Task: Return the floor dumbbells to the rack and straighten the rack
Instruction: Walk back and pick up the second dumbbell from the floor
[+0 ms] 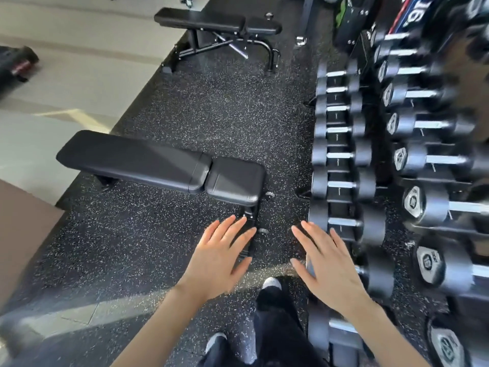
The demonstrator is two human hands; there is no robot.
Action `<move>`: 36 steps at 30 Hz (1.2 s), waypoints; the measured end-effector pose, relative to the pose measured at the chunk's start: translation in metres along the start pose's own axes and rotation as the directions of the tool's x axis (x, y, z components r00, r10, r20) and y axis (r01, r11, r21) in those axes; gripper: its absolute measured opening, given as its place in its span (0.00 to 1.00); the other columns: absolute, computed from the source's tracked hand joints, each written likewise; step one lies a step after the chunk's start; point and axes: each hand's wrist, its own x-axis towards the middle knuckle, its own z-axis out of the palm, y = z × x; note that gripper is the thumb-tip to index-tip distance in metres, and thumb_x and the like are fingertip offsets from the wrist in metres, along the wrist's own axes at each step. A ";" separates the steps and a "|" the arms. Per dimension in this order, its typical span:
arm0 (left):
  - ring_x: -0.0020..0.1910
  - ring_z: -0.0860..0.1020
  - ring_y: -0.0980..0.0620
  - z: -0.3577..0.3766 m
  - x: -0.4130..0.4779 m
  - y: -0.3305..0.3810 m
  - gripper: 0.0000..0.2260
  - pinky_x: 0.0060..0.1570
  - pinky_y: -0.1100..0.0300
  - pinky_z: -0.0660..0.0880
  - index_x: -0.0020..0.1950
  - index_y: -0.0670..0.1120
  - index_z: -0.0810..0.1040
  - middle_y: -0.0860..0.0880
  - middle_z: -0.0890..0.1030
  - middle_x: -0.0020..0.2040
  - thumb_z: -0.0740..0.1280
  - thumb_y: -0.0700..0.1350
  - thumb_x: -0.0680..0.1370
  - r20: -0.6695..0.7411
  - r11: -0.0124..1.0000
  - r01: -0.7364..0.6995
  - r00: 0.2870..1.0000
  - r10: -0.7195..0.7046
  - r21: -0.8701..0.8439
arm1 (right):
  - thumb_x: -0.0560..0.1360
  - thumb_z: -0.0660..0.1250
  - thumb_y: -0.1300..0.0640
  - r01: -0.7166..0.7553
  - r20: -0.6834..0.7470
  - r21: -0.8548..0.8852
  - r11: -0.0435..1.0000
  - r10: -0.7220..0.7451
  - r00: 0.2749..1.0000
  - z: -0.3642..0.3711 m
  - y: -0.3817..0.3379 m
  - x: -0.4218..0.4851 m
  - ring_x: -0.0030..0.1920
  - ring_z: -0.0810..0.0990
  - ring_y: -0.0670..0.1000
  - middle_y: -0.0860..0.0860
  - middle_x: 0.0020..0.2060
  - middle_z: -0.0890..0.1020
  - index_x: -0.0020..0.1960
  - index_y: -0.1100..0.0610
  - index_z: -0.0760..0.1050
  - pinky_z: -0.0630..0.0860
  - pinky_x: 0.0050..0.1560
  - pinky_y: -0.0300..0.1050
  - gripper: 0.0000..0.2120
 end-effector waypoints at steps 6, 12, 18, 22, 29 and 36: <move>0.71 0.65 0.45 -0.010 0.109 0.017 0.23 0.70 0.45 0.60 0.71 0.50 0.67 0.46 0.69 0.71 0.55 0.56 0.78 -0.045 0.997 -0.064 0.997 0.062 -0.044 | 0.77 0.47 0.39 -0.043 -0.065 0.039 0.998 0.046 0.997 -0.024 0.078 0.065 0.69 0.67 0.50 0.52 0.67 0.72 0.71 0.52 0.64 0.63 0.70 0.58 0.28; 0.71 0.65 0.45 -0.018 0.184 0.024 0.23 0.69 0.45 0.62 0.71 0.49 0.67 0.46 0.69 0.71 0.54 0.56 0.79 -0.067 0.995 -0.086 0.994 0.083 -0.044 | 0.75 0.52 0.43 -0.055 -0.113 0.076 0.996 0.063 0.992 -0.047 0.129 0.107 0.68 0.71 0.54 0.55 0.67 0.72 0.71 0.54 0.64 0.65 0.67 0.61 0.28; 0.71 0.66 0.45 -0.010 0.242 0.022 0.23 0.68 0.44 0.64 0.71 0.49 0.68 0.46 0.70 0.70 0.54 0.56 0.78 -0.021 0.990 -0.139 0.990 0.139 -0.012 | 0.75 0.51 0.42 -0.115 -0.062 0.089 0.989 0.121 0.991 -0.034 0.171 0.135 0.69 0.68 0.54 0.54 0.69 0.70 0.72 0.52 0.60 0.63 0.69 0.61 0.28; 0.71 0.66 0.46 -0.006 0.286 0.006 0.23 0.68 0.45 0.64 0.71 0.50 0.68 0.47 0.70 0.71 0.55 0.56 0.78 0.005 0.989 -0.142 0.990 0.142 -0.031 | 0.75 0.52 0.43 -0.157 -0.054 0.112 0.981 0.164 0.985 -0.035 0.195 0.167 0.67 0.72 0.54 0.54 0.67 0.71 0.71 0.52 0.62 0.66 0.67 0.60 0.27; 0.70 0.66 0.45 -0.024 0.378 -0.043 0.24 0.69 0.45 0.62 0.71 0.49 0.67 0.46 0.69 0.71 0.53 0.57 0.78 -0.041 0.993 -0.117 0.992 0.117 -0.013 | 0.76 0.50 0.41 -0.112 -0.056 0.046 0.993 0.114 0.992 -0.049 0.229 0.274 0.66 0.72 0.54 0.54 0.67 0.71 0.72 0.53 0.62 0.69 0.65 0.58 0.28; 0.72 0.63 0.46 -0.038 0.457 -0.080 0.24 0.71 0.48 0.57 0.73 0.51 0.64 0.48 0.67 0.73 0.51 0.58 0.79 -0.063 0.995 -0.090 0.994 0.092 0.045 | 0.76 0.53 0.43 -0.085 -0.203 0.013 0.996 0.086 0.975 -0.081 0.259 0.367 0.67 0.71 0.54 0.55 0.67 0.72 0.71 0.56 0.64 0.68 0.66 0.59 0.27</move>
